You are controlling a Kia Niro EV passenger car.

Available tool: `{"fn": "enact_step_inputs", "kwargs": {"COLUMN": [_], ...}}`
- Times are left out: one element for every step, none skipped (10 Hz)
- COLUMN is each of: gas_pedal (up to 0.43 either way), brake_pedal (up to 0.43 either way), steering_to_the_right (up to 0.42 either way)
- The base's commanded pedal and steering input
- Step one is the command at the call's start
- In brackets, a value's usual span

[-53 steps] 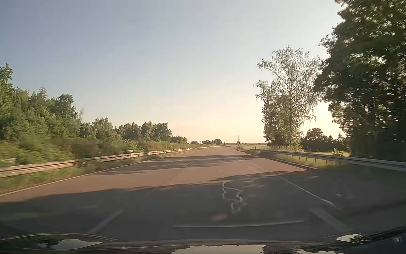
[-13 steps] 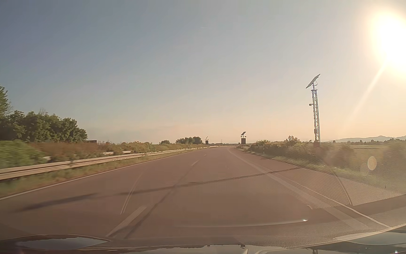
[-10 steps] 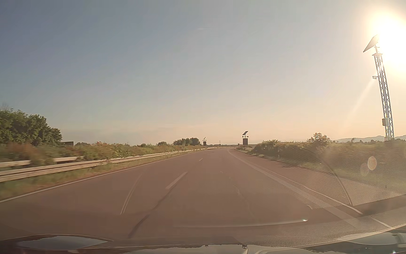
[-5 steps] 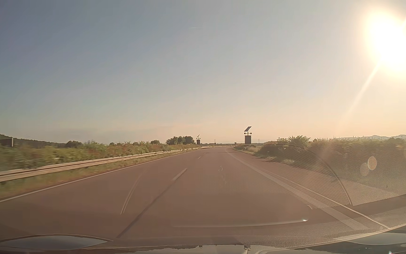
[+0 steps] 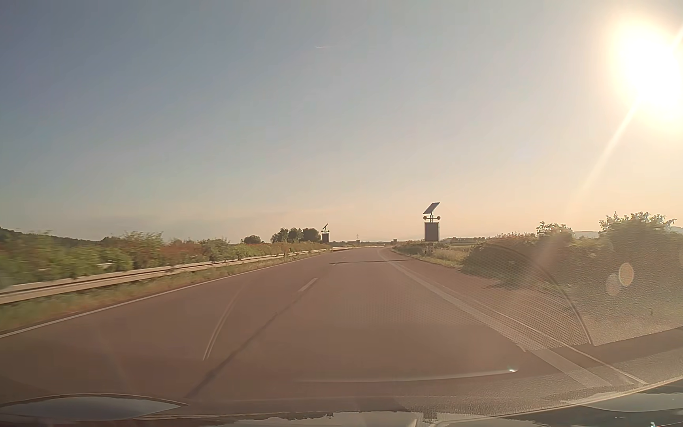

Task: Follow the waypoints while adhering to traffic rules and regulations

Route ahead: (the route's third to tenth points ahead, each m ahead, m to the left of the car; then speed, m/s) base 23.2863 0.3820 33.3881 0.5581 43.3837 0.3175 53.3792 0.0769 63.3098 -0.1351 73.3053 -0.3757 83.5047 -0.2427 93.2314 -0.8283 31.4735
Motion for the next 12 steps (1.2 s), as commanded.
{"fn": "enact_step_inputs", "kwargs": {"gas_pedal": [0.248, 0.248, 0.248, 0.248, 0.248, 0.248, 0.248, 0.248, 0.248, 0.248, 0.248, 0.248], "brake_pedal": [0.000, 0.000, 0.000, 0.000, 0.000, 0.000, 0.000, 0.000, 0.000, 0.000, 0.000, 0.000], "steering_to_the_right": [0.004, 0.004, 0.003, 0.004, 0.003, 0.004, 0.004, 0.004, 0.004, 0.004, 0.004, 0.004]}}
